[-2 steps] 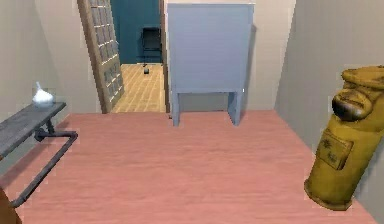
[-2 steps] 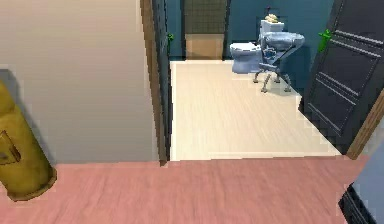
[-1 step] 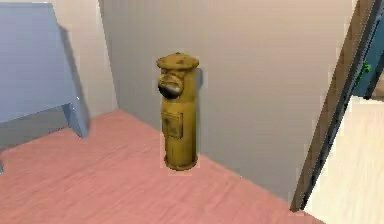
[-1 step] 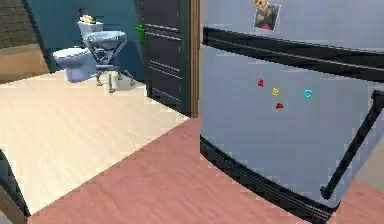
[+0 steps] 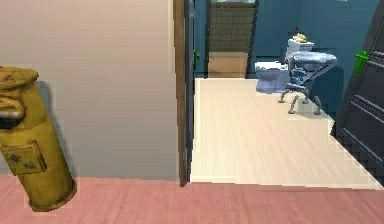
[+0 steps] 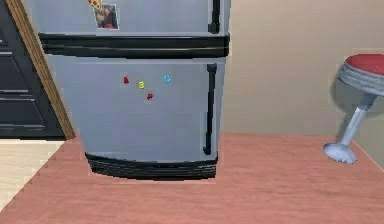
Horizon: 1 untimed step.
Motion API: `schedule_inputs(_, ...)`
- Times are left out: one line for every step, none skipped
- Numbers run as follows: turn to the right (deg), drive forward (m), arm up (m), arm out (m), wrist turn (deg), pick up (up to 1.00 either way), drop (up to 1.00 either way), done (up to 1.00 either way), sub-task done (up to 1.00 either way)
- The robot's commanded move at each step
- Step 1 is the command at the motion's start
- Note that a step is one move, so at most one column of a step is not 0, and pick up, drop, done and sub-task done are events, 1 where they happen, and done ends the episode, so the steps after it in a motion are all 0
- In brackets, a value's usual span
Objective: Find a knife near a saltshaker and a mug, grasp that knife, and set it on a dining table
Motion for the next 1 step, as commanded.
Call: schedule_inputs(3.0, 0.0, 0.0, 0.0, 0.0, 0.0, 0.0, 0.0, 0.0)
